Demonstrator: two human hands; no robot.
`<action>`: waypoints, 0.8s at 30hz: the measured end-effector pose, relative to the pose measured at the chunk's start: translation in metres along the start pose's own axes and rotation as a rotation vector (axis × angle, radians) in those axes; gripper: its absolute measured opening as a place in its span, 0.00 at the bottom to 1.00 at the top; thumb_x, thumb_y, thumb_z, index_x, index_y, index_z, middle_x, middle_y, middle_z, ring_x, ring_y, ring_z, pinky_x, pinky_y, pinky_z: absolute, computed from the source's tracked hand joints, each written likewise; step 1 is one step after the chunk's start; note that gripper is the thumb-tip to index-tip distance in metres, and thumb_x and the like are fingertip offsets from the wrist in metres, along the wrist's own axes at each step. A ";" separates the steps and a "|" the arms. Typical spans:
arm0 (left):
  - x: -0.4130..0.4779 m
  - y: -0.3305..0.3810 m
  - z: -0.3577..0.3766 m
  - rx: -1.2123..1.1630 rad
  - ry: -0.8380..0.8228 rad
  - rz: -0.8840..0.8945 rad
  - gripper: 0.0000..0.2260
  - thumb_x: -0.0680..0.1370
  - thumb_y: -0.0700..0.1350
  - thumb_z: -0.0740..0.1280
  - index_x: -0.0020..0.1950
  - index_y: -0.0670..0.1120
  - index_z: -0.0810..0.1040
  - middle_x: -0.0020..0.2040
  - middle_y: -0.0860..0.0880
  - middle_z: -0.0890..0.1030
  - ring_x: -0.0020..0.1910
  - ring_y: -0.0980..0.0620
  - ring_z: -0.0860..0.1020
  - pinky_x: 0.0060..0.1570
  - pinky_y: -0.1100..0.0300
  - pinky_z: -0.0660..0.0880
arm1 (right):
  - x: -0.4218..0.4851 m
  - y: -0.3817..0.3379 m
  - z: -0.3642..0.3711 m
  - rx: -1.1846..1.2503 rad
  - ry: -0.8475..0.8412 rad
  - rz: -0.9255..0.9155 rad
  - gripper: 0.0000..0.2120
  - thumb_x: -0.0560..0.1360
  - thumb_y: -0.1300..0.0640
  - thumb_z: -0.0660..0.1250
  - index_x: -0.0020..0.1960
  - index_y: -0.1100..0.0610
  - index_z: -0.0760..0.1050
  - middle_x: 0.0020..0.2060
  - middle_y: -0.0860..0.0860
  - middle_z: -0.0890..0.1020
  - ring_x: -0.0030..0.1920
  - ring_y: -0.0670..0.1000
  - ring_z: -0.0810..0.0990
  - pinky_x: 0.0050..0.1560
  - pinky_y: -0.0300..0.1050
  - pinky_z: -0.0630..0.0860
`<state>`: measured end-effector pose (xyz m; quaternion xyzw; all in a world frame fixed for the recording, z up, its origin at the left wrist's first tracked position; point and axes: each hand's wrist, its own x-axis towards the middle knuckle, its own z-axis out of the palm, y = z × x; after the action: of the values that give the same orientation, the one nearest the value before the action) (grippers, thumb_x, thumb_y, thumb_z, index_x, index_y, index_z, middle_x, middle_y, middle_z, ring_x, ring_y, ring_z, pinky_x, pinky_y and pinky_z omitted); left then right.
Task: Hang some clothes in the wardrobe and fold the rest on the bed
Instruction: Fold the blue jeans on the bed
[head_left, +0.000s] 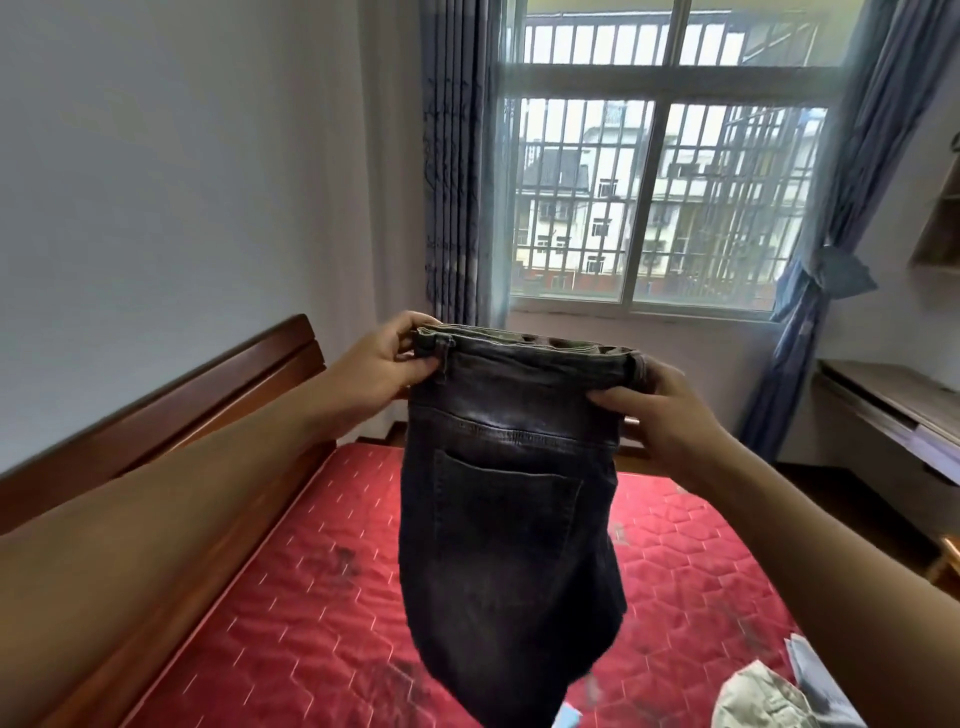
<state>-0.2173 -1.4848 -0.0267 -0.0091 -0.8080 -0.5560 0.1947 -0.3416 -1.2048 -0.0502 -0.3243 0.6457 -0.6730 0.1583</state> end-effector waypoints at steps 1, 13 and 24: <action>0.000 0.002 -0.004 0.035 -0.015 -0.022 0.15 0.81 0.33 0.64 0.66 0.46 0.73 0.59 0.43 0.80 0.57 0.48 0.79 0.52 0.57 0.81 | 0.000 -0.003 0.004 0.011 0.005 -0.035 0.15 0.75 0.65 0.71 0.45 0.44 0.83 0.41 0.46 0.85 0.40 0.47 0.84 0.36 0.43 0.80; 0.049 0.060 0.042 0.877 -0.566 0.293 0.14 0.73 0.49 0.75 0.57 0.50 0.79 0.46 0.55 0.82 0.45 0.55 0.80 0.47 0.56 0.73 | -0.015 -0.011 0.037 -0.186 0.158 -0.258 0.13 0.72 0.68 0.73 0.54 0.55 0.81 0.44 0.49 0.83 0.44 0.46 0.80 0.46 0.41 0.78; 0.078 0.083 0.038 0.804 -0.397 0.302 0.09 0.73 0.55 0.70 0.48 0.52 0.81 0.41 0.54 0.82 0.42 0.58 0.80 0.43 0.58 0.74 | -0.099 0.167 -0.047 -0.374 0.153 0.445 0.09 0.82 0.58 0.65 0.50 0.64 0.78 0.39 0.54 0.78 0.38 0.52 0.78 0.42 0.51 0.75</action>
<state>-0.2821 -1.4347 0.0611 -0.1564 -0.9704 -0.1520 0.1034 -0.3328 -1.1260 -0.2331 -0.1465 0.8236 -0.5137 0.1905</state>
